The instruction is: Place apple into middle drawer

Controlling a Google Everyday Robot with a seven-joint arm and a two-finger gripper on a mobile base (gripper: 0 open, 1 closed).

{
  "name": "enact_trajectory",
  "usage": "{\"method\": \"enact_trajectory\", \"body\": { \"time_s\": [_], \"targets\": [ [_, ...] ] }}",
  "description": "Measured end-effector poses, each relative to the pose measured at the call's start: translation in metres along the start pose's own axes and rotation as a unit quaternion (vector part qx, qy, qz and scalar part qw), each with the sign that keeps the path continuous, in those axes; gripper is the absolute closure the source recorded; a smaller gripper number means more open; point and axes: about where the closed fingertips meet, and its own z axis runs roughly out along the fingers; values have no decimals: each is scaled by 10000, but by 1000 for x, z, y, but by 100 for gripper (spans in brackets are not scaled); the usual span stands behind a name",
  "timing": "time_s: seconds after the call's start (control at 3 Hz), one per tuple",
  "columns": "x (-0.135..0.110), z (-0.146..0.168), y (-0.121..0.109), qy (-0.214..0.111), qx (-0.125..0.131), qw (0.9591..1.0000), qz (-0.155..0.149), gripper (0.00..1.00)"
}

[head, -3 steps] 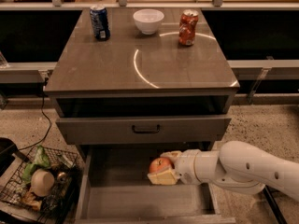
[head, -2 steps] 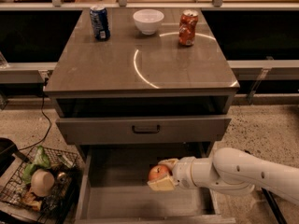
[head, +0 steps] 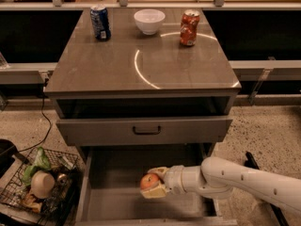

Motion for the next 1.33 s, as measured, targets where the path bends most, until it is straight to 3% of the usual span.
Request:
{"method": "enact_trajectory", "body": {
  "time_s": [0.33, 0.67, 1.33],
  "targets": [
    [11, 34, -3, -287, -344, 9988, -182, 100],
    [17, 60, -6, -298, -582, 9976, -229, 100],
    [26, 86, -9, -416, -766, 9961, -136, 100]
  ]
}}
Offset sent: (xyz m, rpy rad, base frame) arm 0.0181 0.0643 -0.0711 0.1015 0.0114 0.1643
